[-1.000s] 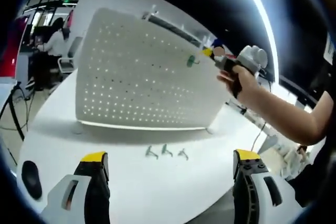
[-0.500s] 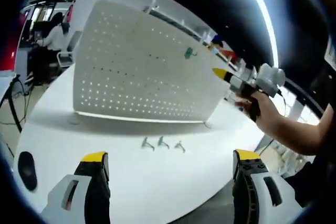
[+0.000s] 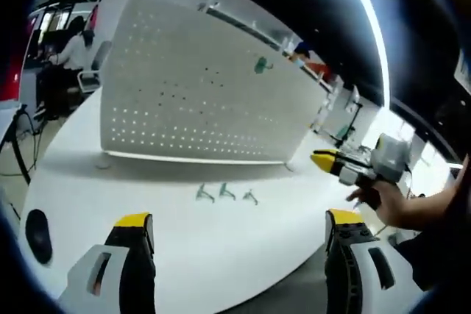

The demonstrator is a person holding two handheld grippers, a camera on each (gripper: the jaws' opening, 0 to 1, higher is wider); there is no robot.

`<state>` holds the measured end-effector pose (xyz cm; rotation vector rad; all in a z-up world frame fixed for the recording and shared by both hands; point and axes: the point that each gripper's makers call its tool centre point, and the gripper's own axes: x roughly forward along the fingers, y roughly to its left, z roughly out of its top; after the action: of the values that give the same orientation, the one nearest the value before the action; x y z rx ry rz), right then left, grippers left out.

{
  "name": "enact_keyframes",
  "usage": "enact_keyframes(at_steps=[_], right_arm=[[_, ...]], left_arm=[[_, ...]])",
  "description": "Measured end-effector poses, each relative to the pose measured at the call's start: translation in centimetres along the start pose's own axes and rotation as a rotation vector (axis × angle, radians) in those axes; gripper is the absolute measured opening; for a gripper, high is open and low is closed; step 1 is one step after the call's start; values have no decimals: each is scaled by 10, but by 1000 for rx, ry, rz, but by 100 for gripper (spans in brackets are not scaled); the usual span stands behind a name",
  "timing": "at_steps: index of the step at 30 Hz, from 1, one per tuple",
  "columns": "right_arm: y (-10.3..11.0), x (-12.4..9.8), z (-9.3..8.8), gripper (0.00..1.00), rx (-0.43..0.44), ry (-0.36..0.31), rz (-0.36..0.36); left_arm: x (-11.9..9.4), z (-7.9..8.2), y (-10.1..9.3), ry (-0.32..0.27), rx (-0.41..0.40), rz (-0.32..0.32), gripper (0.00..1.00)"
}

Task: Insert the hook assembly into the mounting plate slot until the hook locks in place.

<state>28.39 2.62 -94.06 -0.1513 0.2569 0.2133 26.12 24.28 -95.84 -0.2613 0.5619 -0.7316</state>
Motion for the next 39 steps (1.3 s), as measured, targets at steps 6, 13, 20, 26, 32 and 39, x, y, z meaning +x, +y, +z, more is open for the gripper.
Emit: enact_keyframes(at_steps=[6, 13, 20, 26, 32, 39], right_arm=[[8, -15, -24, 13, 63, 51, 6], [24, -26, -44, 13, 36, 112, 62], [31, -31, -69, 13, 111, 191, 94], [29, -17, -82, 13, 95, 253, 129], [21, 7, -100, 13, 68, 298, 152], [12, 47, -137, 13, 83, 389, 169]], left_arm=[[0, -3, -4, 3, 3, -4, 98], [-2, -12, -4, 34, 25, 5, 98], [-3, -19, -1, 45, 10, 8, 99], [-1, -27, -1, 79, 8, 6, 99], [4, -18, 1, 79, 19, 5, 99], [6, -17, 7, 89, 15, 13, 98]])
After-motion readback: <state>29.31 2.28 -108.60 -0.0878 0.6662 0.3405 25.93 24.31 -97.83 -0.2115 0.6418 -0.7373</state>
